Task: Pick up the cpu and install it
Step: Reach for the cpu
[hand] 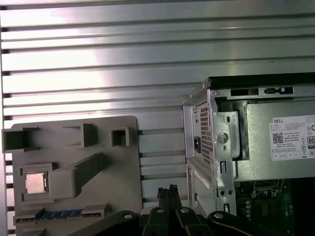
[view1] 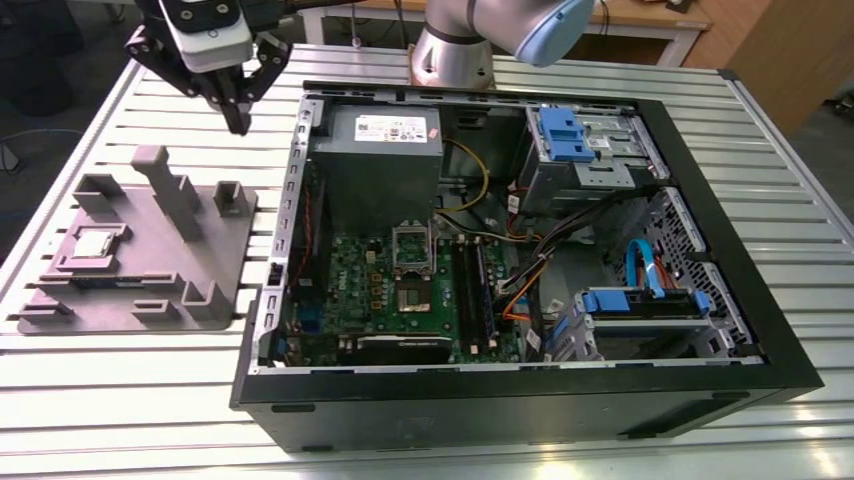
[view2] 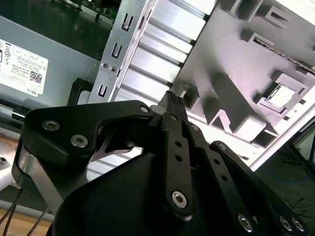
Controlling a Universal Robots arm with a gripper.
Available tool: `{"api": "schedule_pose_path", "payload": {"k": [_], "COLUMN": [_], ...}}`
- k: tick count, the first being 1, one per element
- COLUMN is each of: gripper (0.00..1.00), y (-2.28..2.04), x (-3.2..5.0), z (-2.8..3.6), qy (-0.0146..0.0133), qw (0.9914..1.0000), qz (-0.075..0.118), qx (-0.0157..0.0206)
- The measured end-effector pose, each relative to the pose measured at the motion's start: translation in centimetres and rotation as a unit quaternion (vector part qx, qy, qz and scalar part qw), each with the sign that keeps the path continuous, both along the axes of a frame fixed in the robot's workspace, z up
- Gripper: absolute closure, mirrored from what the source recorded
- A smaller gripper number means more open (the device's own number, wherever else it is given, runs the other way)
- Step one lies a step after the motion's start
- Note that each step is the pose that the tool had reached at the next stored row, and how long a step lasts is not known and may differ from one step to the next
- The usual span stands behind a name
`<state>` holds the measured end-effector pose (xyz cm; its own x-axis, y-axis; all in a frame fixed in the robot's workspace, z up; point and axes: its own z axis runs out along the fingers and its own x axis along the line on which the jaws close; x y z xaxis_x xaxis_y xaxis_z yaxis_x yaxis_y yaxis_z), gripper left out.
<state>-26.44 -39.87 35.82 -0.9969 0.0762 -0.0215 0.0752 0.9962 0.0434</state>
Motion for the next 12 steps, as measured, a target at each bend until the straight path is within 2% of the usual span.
{"api": "schedule_pose_path", "payload": {"k": [7, 12], "gripper": [0.90, 0.90], "y": [0.02, 0.04], "x": [0.00, -0.12], "z": [0.67, 0.74], "qy": [0.0000, 0.0000], "qw": [1.00000, 1.00000], "qz": [0.000, 0.000], "qx": [0.0000, 0.0009]}}
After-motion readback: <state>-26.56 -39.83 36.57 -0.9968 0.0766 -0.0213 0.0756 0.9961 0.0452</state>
